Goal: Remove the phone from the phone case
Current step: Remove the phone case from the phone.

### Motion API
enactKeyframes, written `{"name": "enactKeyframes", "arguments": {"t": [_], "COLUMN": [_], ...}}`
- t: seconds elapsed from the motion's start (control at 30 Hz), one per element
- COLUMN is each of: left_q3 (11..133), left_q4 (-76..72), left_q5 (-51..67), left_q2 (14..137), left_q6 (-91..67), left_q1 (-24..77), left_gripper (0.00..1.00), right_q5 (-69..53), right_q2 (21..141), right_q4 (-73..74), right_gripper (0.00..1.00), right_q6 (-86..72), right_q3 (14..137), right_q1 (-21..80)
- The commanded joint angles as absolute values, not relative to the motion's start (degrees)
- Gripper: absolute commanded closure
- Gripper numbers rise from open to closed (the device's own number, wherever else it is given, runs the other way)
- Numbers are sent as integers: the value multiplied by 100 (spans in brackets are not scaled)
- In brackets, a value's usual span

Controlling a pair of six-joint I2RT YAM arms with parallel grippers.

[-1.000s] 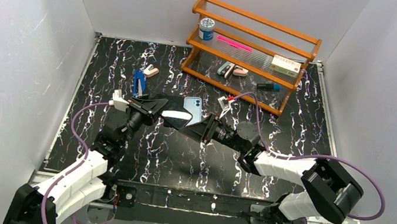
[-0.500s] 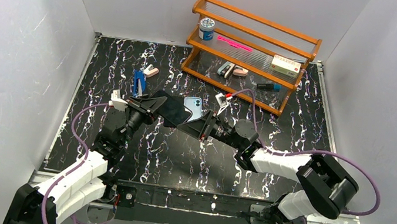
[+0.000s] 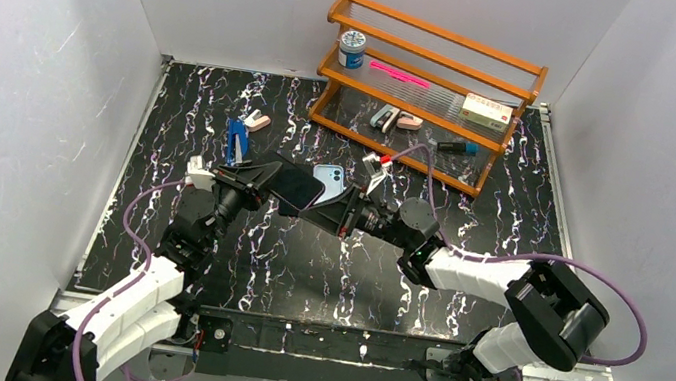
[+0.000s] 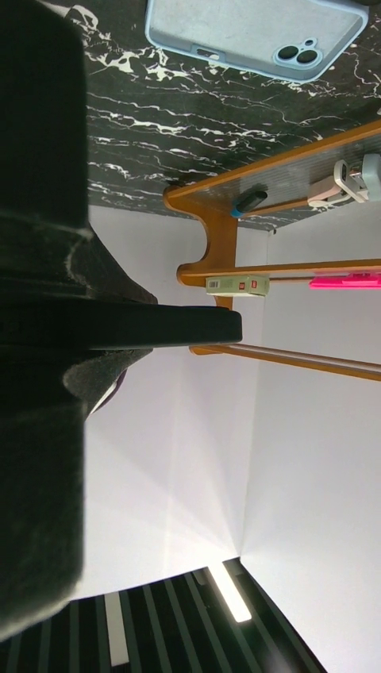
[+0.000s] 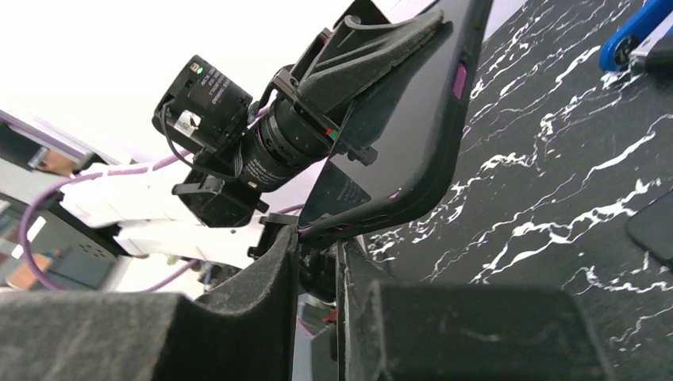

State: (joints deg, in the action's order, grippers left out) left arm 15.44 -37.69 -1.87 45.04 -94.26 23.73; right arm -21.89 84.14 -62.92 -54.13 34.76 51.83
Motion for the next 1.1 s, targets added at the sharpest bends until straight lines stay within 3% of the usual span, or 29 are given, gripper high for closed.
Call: {"name": "enactKeyframes", "arguments": {"t": [0.0,0.27,0.53,0.57,0.67,0.77,0.87,1.07], "left_q3": [1649,1808,1937,2001,2205,2321,2442,2926], "left_q4": [-3966,-3946,-3964,-3966,-3947,-3955,-3867,-3472], "left_q5": [257,530,748,821,1100,1218,1365,2191], "left_q2": [4496,4477,4611,4691,4976,5150,5206,5379], "left_q6": [-9641,-9617,-9049,-8882,-8523,-8262,-7972,-7180], "left_q1": [2472,2479,2470,2462,2435,2408,2310,1989], "left_gripper": [100,100,100,100,100,100,100,100], "right_q5": [-2587,-2531,-2384,-2413,-2593,-2678,-2601,-2547], "right_q2": [8335,8215,8023,7960,7795,7621,7414,6973], "right_q4": [-6120,-5054,-4623,-4597,-4537,-4484,-4441,-3999], "right_gripper": [99,99,96,89,51,28,16,6], "right_q6": [-3951,-2417,-2331,-2348,-2401,-2459,-2500,-2220], "right_q3": [3917,4288,4189,4133,3966,3789,3575,3339], "right_q1": [5255,5256,5143,5106,4997,4900,4810,4619]}}
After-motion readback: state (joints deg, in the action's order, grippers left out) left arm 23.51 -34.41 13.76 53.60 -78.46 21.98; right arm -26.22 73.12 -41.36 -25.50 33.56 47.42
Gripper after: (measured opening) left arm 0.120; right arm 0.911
